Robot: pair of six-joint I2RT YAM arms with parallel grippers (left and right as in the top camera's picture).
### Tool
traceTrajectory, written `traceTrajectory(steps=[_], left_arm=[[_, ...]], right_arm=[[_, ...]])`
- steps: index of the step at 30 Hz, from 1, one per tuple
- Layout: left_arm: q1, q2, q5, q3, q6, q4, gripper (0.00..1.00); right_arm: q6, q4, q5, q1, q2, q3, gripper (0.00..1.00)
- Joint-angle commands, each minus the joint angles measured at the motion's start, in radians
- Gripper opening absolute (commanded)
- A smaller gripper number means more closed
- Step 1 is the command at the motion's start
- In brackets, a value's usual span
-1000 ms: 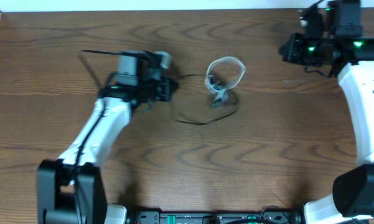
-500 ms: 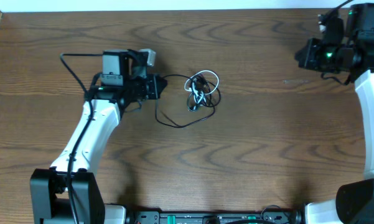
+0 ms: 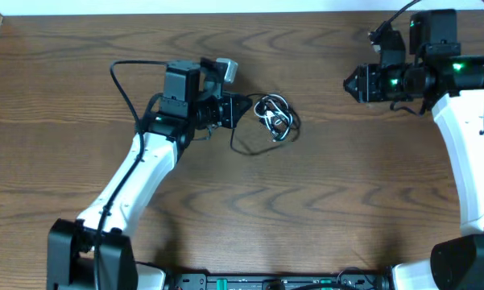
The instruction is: Untangle cables
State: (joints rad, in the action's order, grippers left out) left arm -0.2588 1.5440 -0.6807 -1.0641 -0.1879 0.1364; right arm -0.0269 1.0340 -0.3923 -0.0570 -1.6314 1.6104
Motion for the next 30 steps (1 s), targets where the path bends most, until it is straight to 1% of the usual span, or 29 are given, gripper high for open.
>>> traceTrajectory(steps=[1,2,8,9,11,14,20,23,27,30], left_arm=[[-0.013,-0.092,-0.019,0.002,-0.073,-0.059,0.08],[-0.016,-0.108,-0.019,0.002,-0.076,-0.069,0.08],[-0.023,-0.189,-0.019,0.002,-0.08,-0.071,0.08],[-0.025,-0.196,-0.019,0.002,-0.08,-0.071,0.08],[-0.03,-0.209,-0.019,0.002,-0.081,-0.071,0.08],[-0.042,-0.217,-0.019,0.002,-0.085,-0.071,0.08],[-0.074,-0.216,-0.018,0.002,-0.084,-0.071,0.08],[-0.088,-0.216,-0.018,0.002,-0.084,-0.071,0.08],[-0.097,-0.216,-0.019,0.002,-0.084,-0.071,0.08],[-0.097,-0.216,-0.019,0.002,-0.085,-0.071,0.08]], right_arm=[[0.02,-0.017,-0.003,-0.031,0.009,-0.059,0.28],[0.013,-0.03,-0.003,-0.037,0.009,-0.075,0.25],[-0.002,-0.127,-0.076,-0.089,0.009,-0.179,0.25],[-0.002,-0.141,-0.08,-0.099,0.009,-0.191,0.26],[-0.003,-0.175,-0.086,-0.13,0.009,-0.223,0.39],[-0.019,-0.23,-0.085,-0.175,0.009,-0.262,0.41],[-0.093,-0.362,-0.084,-0.257,0.009,-0.315,0.34],[-0.143,-0.437,-0.063,-0.293,0.009,-0.349,0.27],[-0.191,-0.508,-0.044,-0.333,0.009,-0.397,0.27],[-0.199,-0.52,-0.043,-0.35,0.008,-0.417,0.27]])
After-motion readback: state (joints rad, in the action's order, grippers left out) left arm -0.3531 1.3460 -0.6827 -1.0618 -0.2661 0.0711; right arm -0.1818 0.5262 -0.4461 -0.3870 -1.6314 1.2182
